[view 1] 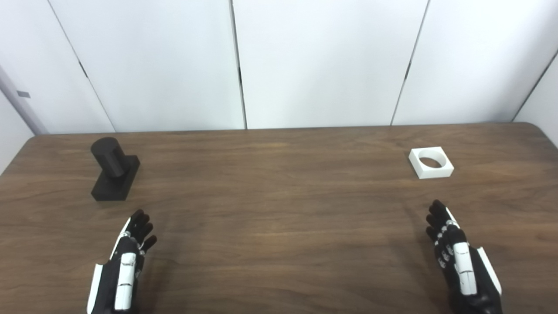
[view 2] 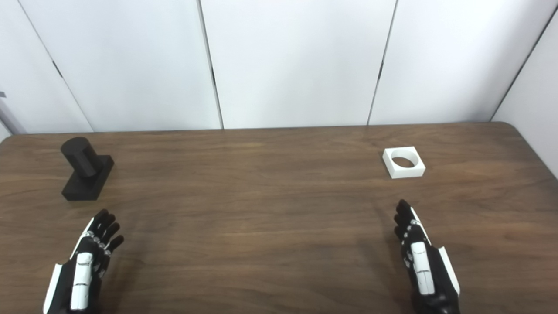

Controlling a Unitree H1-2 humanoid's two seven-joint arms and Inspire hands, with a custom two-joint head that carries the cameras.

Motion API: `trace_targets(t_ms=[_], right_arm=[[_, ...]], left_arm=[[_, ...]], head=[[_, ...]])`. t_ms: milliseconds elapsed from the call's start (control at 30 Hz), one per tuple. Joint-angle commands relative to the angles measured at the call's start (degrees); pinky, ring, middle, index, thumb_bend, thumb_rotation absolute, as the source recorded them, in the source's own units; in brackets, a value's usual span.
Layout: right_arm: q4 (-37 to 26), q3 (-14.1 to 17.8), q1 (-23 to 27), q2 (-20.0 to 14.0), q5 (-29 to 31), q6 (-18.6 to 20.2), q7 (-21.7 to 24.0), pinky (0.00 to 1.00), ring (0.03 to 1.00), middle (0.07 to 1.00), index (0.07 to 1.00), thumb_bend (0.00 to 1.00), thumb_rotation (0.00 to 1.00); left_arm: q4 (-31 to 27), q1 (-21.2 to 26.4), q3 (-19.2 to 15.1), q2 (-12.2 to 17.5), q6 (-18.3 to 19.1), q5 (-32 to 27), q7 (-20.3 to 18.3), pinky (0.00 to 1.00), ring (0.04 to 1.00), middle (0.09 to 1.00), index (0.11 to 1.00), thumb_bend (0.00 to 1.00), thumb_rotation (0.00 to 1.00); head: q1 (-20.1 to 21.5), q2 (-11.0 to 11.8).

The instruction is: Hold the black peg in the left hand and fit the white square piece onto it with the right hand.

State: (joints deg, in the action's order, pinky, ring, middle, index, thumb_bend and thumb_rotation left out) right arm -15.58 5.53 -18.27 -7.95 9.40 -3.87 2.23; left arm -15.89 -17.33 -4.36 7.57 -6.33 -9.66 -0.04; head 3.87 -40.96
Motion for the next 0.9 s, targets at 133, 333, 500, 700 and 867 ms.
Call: trace_targets(t_ms=[133,333,500,700,867], right_arm=[[-1.8,0.4,0.7,0.9,0.1,-2.0,-0.1,0.99,0.978,0.976,0.958,0.56,0.98],[-1.7,0.4,0.8,0.8,0.1,-2.2,0.0,0.99,0.977,0.976,0.957,0.58,0.97],[-1.6,0.5,0.8,0.6,0.0,-2.2,0.0,0.99,0.975,0.974,0.958,0.58,0.97],[-0.9,1.0,0.5,-0.2,1.1,-2.7,0.8,0.99,0.976,0.974,0.959,0.59,0.97],[-0.1,1.6,0.3,-1.6,1.9,-3.2,2.4,1.00,0.999,0.998,0.984,0.58,1.00]], left_arm=[[-2.0,1.0,-0.1,-1.3,-0.9,0.2,-0.1,0.89,0.930,0.937,0.935,0.61,0.87],[-2.4,1.0,0.0,-1.4,-0.2,1.1,0.4,0.87,0.919,0.927,0.933,0.64,0.88],[-2.8,0.9,0.1,-1.8,0.5,1.7,0.8,0.86,0.908,0.915,0.922,0.65,0.87],[-3.2,0.3,0.9,-2.7,0.8,2.8,1.4,0.86,0.913,0.914,0.921,0.64,0.87],[-2.5,-0.4,2.4,-3.3,-0.6,4.3,1.9,0.87,0.917,0.919,0.910,0.63,0.84]], head=[[-0.2,0.1],[-0.4,0.1],[-1.9,0.4],[-5.4,2.1],[-10.2,3.9]])
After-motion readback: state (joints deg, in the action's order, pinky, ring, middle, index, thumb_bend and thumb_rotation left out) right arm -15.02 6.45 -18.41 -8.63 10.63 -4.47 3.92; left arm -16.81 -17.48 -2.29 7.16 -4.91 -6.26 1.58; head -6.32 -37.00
